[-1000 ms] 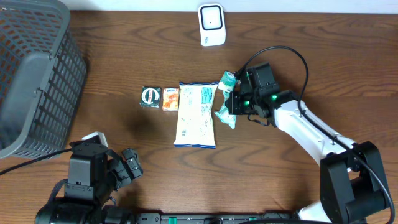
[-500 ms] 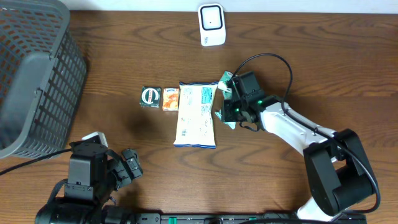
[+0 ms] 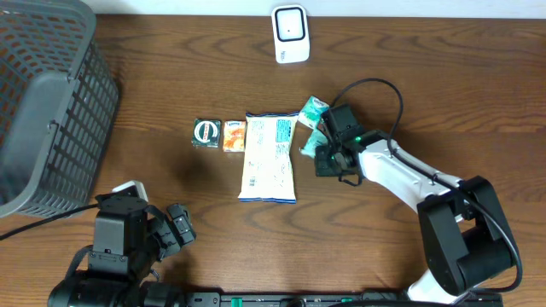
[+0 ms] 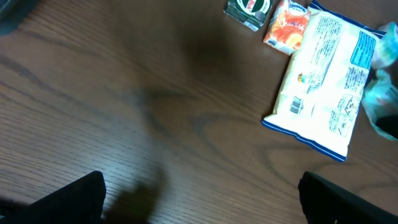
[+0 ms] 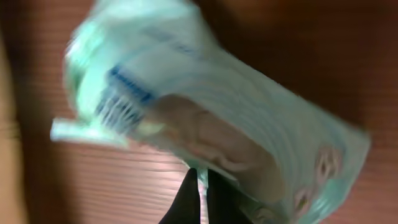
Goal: Scan the item barcode
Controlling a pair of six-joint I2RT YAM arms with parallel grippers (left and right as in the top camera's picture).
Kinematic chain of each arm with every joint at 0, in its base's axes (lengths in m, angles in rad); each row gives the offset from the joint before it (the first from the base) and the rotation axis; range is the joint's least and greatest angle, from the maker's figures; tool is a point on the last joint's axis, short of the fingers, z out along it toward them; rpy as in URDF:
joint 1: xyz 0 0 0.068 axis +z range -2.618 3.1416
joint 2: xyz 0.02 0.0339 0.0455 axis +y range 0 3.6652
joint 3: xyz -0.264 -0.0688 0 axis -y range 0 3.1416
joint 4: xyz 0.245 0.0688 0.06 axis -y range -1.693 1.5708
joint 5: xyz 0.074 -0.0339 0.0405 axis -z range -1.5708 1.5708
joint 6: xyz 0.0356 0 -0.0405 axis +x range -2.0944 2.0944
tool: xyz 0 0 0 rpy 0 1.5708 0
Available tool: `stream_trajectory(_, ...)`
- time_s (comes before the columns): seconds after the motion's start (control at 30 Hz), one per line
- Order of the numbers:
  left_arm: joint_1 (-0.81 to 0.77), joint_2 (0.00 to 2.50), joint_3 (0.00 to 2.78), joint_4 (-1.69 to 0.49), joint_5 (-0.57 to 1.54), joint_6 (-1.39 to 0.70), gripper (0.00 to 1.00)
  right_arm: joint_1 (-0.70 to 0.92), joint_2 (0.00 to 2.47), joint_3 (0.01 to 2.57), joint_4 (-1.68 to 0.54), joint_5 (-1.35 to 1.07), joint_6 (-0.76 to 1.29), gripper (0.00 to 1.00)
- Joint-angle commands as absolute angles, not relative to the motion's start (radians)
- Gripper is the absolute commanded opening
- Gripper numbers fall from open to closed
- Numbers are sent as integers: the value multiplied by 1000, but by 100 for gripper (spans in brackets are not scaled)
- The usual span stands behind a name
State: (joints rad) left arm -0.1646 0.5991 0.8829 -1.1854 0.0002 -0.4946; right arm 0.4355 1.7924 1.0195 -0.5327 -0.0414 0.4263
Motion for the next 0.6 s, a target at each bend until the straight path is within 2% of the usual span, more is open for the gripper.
stream_trajectory(0.0,-162,595,881,-1188,-9,-495,98,422,1736,1032,-578,42,434,1)
stream_trajectory(0.33,-162,595,881,-1188,-9,-495,98,423,1512,1032,-691,154,516,2)
stream_trajectory(0.43,-162,595,881,-1188,-9,-495,97,422,1476,1032,-676,155,515,12)
stream_trajectory(0.57,-162,595,881,-1188,-9,-495,98,422,1488,1032,-646,155,500,19)
